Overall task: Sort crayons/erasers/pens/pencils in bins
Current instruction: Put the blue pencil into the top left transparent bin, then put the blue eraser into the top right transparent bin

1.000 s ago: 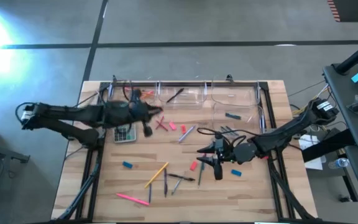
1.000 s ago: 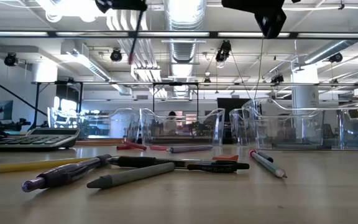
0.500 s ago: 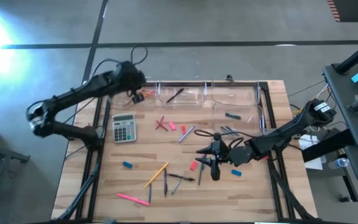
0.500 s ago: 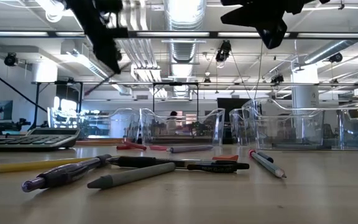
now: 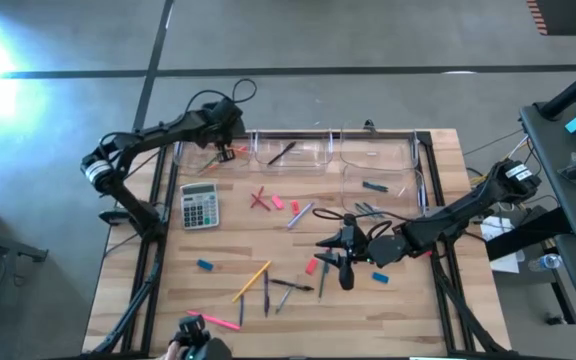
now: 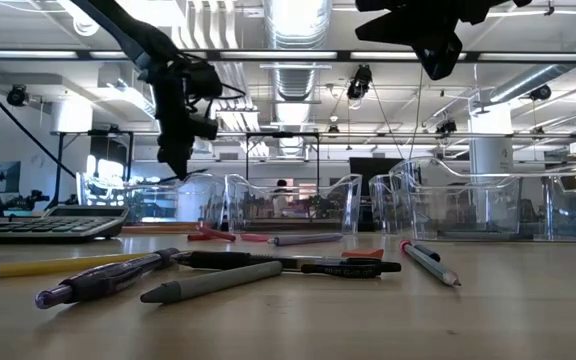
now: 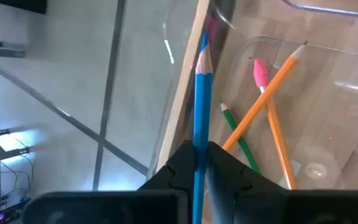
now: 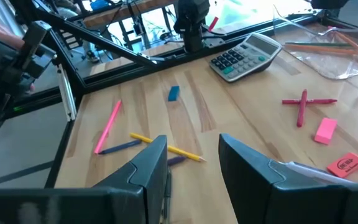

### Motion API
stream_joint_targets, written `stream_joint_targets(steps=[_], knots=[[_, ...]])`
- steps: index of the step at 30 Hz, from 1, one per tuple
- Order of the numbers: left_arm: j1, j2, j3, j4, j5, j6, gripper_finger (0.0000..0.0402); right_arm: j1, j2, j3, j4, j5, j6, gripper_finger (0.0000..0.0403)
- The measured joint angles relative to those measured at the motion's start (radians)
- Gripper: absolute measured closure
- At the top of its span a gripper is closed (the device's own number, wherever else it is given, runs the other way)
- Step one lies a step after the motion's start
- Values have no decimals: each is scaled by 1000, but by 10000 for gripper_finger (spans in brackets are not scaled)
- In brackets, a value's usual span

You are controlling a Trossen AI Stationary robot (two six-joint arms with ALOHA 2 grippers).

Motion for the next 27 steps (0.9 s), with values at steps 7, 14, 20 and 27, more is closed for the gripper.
stream_joint_targets(steps=[7,14,20,27], knots=[[0,-11,0,3,-3,1,276,2,0,0,-5,0,15,266],[-15,-146,42,-38,-34,-69,192,3,1,0,-10,0,9,266],[-74,-444,10,129,250,-303,198,5,1,0,-14,0,9,266],[-289,-785,-316,768,562,-623,246,6,1,0,-125,-2,9,266]])
